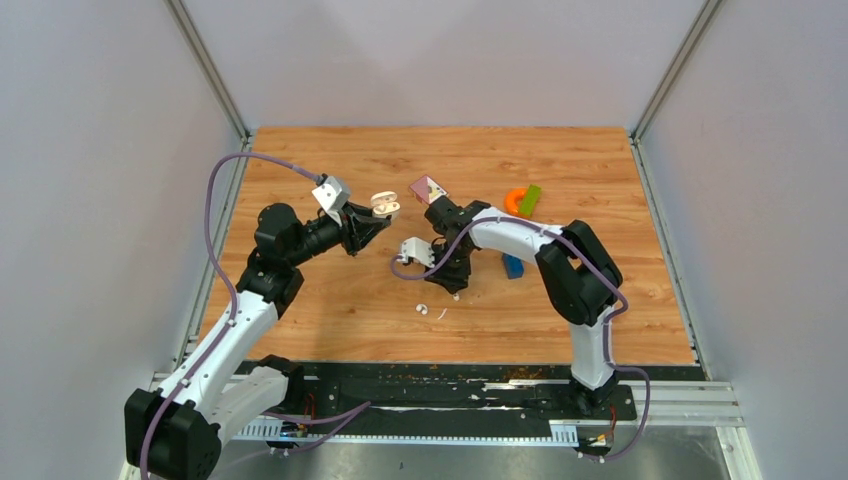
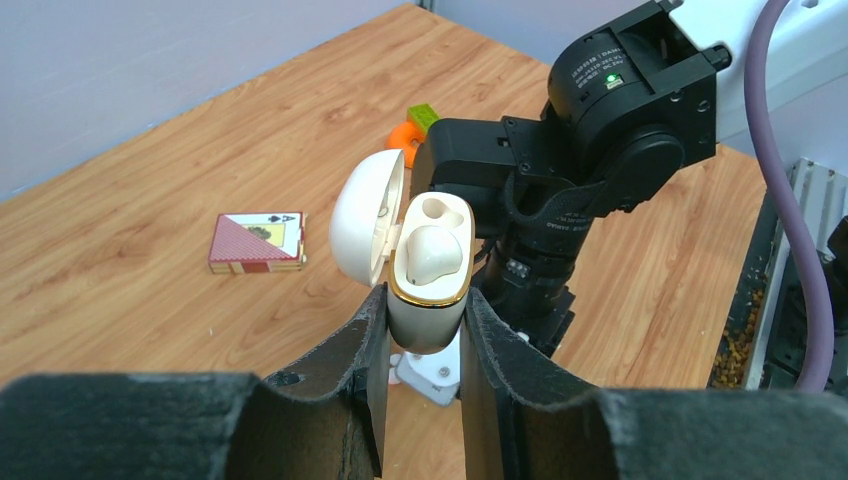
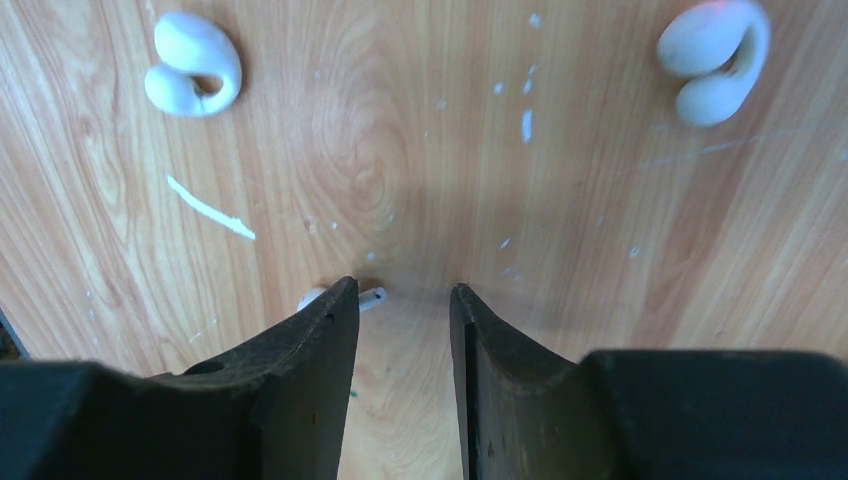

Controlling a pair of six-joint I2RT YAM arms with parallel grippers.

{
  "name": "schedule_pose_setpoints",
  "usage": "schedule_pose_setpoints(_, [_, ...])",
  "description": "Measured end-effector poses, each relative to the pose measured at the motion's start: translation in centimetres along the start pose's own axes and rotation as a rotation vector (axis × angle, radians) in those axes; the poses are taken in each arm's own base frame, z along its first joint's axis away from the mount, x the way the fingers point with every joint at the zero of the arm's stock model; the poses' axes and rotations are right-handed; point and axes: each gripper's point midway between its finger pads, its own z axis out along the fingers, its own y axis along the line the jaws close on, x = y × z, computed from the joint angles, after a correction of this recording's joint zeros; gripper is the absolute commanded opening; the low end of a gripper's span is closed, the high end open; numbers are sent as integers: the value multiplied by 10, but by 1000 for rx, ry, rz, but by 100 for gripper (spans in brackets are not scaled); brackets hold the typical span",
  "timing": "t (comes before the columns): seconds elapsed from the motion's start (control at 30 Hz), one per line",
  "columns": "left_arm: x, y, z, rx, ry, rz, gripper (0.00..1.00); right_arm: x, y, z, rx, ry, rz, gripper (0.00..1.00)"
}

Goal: Insert the wireless bluetooth earbuds into the charging case
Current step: Adjust the earbud at the center of the board.

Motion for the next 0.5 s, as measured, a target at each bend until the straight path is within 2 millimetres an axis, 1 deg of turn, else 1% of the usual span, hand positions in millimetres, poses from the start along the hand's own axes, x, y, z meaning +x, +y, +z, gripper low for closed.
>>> schedule_pose_setpoints(0.27, [-1, 0, 0, 1, -5, -2, 0, 26, 11, -8, 2, 43, 31, 39])
schedule_pose_setpoints(0.4, [-2, 0, 0, 1, -7, -2, 0, 39, 22, -12, -14, 64, 47, 39])
schedule_pose_setpoints(0.5, [-2, 0, 0, 1, -7, -3, 0, 44, 30, -13, -29, 76, 56, 40])
